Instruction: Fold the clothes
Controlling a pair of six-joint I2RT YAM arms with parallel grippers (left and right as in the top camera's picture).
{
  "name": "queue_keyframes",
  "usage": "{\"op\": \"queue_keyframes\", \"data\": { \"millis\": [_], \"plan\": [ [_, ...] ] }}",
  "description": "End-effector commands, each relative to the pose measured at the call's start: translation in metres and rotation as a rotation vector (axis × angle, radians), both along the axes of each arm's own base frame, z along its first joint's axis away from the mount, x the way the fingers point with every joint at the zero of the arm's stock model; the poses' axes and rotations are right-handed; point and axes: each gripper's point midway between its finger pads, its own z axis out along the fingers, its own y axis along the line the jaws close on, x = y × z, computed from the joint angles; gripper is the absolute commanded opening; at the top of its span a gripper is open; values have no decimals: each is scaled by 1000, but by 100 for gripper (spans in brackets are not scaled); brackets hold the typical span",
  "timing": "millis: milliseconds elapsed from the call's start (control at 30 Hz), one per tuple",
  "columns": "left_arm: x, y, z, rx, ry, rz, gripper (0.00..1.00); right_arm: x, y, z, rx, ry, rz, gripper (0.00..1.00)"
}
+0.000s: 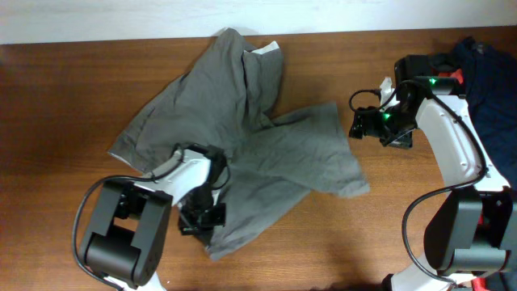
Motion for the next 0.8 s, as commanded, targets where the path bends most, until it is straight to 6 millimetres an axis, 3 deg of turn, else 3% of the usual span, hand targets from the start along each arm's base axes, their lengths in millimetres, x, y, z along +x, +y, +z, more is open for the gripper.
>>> {"op": "queue_keyframes", "data": {
  "millis": [0, 100, 233, 433, 700, 767],
  "plan": [
    [-5, 15, 9, 46, 23, 58, 0, 12, 6, 4, 11, -56, 17, 88],
    [-6, 26, 21, 68, 14, 73, 0, 26, 11, 6, 7, -115, 36, 90],
    [-7, 31, 35, 62, -8, 101, 0, 39, 31, -2, 6, -182, 177, 91],
    [-13, 40, 54, 76, -40, 113, 0, 44, 51, -53, 3, -130, 224, 90],
    [-13, 40, 63, 75, -81, 134, 0, 69, 53, -106, 5, -134, 216, 87],
    [-13, 40, 63, 75, -81, 134, 0, 72, 56, -118, 21, -134, 215, 82]
  ]
}}
